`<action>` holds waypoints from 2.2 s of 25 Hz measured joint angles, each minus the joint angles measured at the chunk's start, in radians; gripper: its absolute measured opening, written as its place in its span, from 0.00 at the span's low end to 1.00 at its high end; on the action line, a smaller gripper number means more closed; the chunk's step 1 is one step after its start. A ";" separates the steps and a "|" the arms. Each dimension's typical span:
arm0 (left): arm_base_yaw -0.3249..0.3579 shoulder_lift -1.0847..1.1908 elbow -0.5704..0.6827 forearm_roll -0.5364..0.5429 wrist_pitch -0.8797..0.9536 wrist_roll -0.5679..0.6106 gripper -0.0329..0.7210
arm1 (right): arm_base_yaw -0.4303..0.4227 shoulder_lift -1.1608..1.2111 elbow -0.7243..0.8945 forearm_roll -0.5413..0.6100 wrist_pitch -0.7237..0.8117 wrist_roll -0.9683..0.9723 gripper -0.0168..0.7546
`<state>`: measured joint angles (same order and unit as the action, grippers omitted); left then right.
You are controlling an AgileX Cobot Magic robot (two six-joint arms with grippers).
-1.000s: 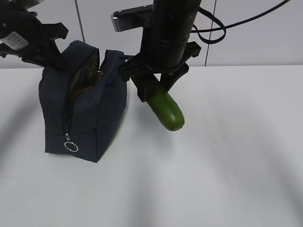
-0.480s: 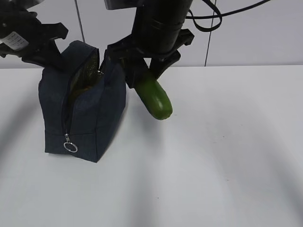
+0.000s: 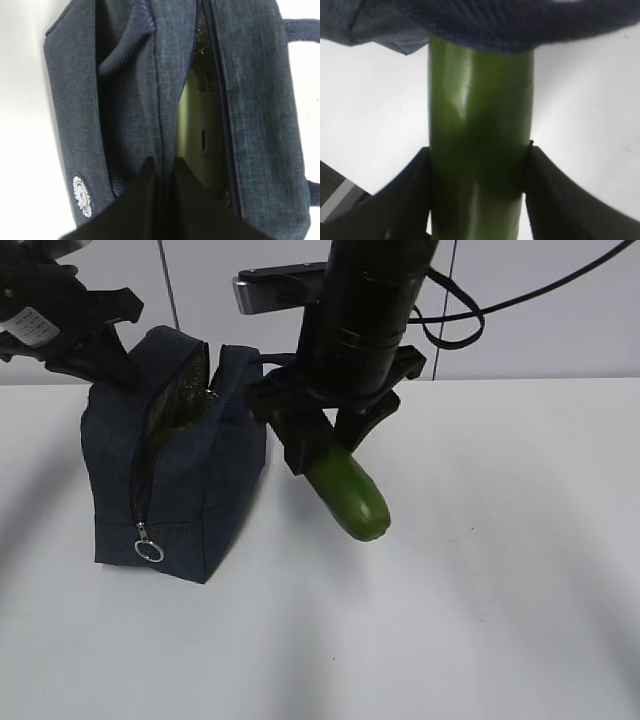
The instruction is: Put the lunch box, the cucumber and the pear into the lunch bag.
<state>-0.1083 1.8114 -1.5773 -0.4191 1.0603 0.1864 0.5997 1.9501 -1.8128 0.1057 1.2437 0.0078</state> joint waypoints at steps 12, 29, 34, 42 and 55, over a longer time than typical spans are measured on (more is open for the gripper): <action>0.001 0.000 0.000 0.000 -0.001 -0.002 0.04 | 0.000 -0.124 0.115 0.136 0.000 -0.062 0.54; 0.002 0.000 0.000 -0.001 0.004 -0.003 0.04 | 0.000 -0.092 0.117 0.265 -0.151 -0.080 0.54; 0.002 0.000 0.000 -0.001 0.004 -0.003 0.04 | 0.000 -0.091 0.099 0.269 -0.194 -0.086 0.54; 0.002 0.000 0.000 -0.002 0.005 -0.003 0.04 | -0.008 -0.070 0.064 0.363 -0.319 -0.082 0.54; 0.002 0.000 0.000 -0.002 0.008 -0.003 0.04 | -0.009 -0.009 0.064 0.505 -0.576 -0.078 0.54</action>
<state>-0.1064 1.8114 -1.5773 -0.4208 1.0681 0.1834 0.5902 1.9408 -1.7485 0.6108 0.6673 -0.0701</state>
